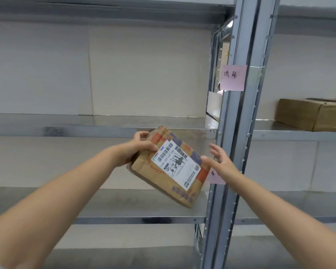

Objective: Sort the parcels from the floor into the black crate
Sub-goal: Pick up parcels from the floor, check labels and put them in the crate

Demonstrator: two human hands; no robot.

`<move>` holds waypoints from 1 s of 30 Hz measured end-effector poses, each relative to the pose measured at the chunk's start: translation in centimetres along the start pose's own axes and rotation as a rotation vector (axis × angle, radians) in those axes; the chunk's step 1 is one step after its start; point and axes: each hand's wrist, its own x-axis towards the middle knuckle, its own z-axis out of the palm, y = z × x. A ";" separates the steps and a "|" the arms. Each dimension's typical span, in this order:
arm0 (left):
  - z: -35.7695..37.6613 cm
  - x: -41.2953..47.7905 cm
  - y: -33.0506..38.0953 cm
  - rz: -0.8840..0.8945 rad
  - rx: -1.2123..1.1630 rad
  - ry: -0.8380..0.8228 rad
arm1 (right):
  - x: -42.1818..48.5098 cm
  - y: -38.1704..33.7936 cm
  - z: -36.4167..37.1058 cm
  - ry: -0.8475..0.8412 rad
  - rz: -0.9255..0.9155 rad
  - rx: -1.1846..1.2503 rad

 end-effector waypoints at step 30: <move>4.2 -2.5 -6.6 -0.015 -0.500 0.288 | -0.6 -1.2 8.2 -0.326 0.266 0.744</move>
